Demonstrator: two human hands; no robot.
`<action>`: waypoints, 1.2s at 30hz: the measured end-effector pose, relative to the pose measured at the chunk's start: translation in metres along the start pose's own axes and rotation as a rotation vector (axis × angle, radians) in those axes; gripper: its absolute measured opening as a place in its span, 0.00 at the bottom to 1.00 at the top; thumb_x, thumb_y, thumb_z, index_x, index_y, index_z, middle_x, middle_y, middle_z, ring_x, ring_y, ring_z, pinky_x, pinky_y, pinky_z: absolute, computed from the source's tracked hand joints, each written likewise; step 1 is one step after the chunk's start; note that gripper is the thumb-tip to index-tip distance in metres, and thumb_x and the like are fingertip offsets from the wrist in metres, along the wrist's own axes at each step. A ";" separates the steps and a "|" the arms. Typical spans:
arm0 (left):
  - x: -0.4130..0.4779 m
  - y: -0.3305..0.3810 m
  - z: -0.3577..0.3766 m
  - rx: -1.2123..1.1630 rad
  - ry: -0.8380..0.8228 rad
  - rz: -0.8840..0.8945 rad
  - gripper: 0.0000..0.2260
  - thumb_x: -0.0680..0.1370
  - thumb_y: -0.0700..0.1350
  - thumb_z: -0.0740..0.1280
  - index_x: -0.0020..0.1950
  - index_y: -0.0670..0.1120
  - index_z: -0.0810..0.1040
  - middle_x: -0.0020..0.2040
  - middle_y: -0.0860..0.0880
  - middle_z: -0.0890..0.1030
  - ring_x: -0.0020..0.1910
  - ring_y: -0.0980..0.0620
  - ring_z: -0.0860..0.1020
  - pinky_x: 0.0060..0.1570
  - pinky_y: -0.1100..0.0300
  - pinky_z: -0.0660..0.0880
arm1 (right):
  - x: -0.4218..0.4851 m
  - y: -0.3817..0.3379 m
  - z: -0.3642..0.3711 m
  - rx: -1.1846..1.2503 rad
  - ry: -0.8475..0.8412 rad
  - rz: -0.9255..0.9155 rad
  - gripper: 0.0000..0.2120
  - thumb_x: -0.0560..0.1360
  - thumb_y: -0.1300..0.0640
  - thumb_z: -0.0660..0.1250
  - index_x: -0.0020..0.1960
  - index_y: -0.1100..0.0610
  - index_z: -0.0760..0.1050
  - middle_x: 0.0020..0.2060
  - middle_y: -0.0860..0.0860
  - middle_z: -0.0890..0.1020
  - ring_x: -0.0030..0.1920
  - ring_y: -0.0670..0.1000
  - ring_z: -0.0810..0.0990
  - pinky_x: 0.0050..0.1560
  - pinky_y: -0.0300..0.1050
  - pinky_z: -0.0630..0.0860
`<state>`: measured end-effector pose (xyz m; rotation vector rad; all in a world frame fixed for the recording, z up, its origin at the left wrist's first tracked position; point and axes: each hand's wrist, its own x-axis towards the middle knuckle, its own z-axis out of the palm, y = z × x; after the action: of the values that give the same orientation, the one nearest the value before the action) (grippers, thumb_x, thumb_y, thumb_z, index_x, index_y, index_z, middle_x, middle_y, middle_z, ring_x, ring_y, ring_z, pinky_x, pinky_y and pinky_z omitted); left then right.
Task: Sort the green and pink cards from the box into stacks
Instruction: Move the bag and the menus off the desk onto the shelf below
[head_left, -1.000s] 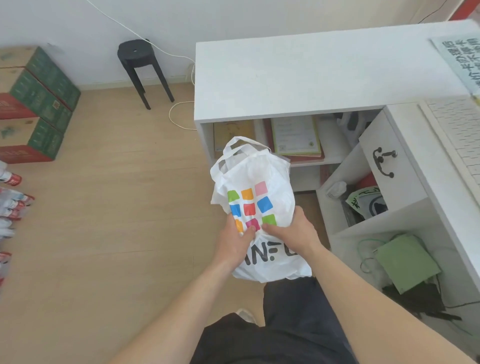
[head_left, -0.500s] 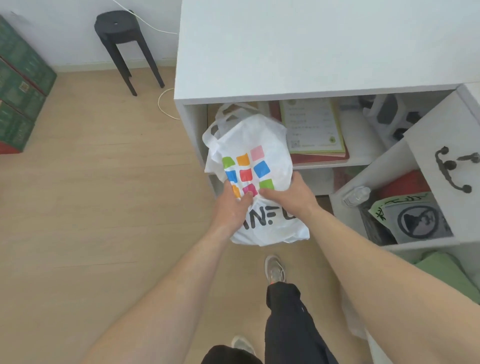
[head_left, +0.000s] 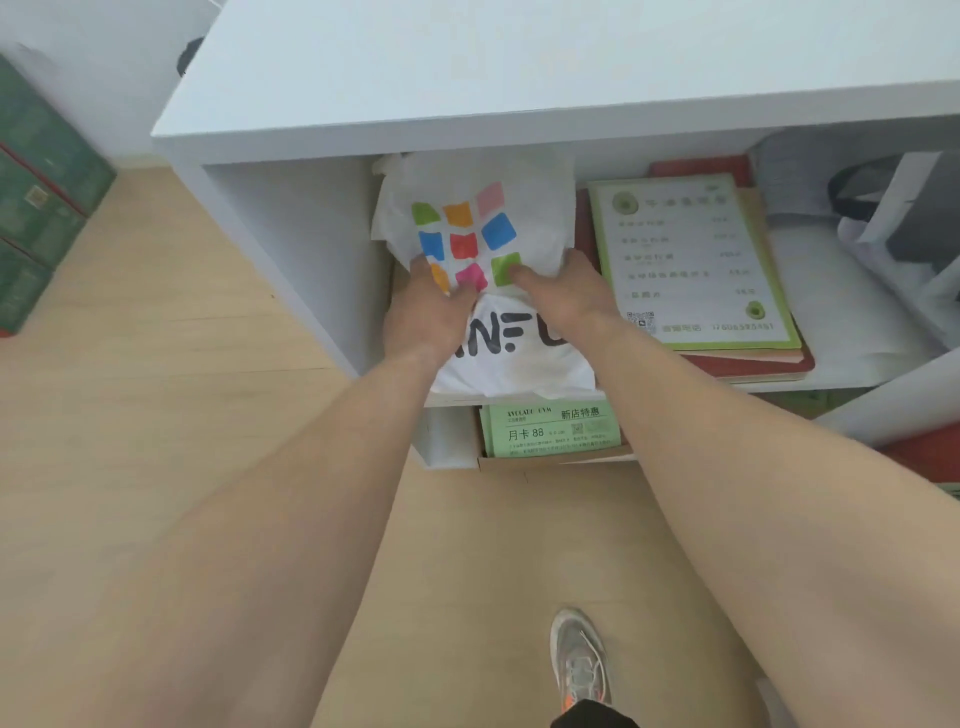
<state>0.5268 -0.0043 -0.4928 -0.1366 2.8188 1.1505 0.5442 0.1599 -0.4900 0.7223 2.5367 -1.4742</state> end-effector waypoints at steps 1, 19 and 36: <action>0.008 0.001 -0.001 0.074 -0.010 -0.017 0.32 0.77 0.67 0.61 0.75 0.49 0.63 0.60 0.48 0.80 0.60 0.42 0.78 0.58 0.50 0.76 | 0.003 -0.002 0.000 -0.046 0.003 0.019 0.38 0.68 0.31 0.66 0.70 0.52 0.66 0.61 0.53 0.79 0.56 0.58 0.80 0.58 0.54 0.78; -0.184 0.019 -0.039 0.359 -0.307 0.087 0.27 0.80 0.53 0.63 0.77 0.46 0.64 0.73 0.45 0.70 0.69 0.43 0.69 0.66 0.50 0.69 | -0.164 0.049 -0.092 -0.533 -0.067 0.124 0.27 0.79 0.46 0.63 0.74 0.58 0.65 0.68 0.60 0.70 0.67 0.64 0.71 0.63 0.57 0.72; -0.121 -0.145 0.181 0.317 -0.229 -0.168 0.30 0.81 0.50 0.63 0.78 0.38 0.56 0.71 0.36 0.69 0.68 0.35 0.69 0.66 0.45 0.67 | -0.043 0.294 -0.022 -0.528 -0.074 0.224 0.26 0.82 0.48 0.59 0.76 0.58 0.63 0.70 0.60 0.68 0.67 0.64 0.72 0.64 0.55 0.72</action>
<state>0.6738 0.0248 -0.7072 -0.1986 2.6804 0.6304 0.7200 0.2845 -0.6963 0.8030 2.5150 -0.6990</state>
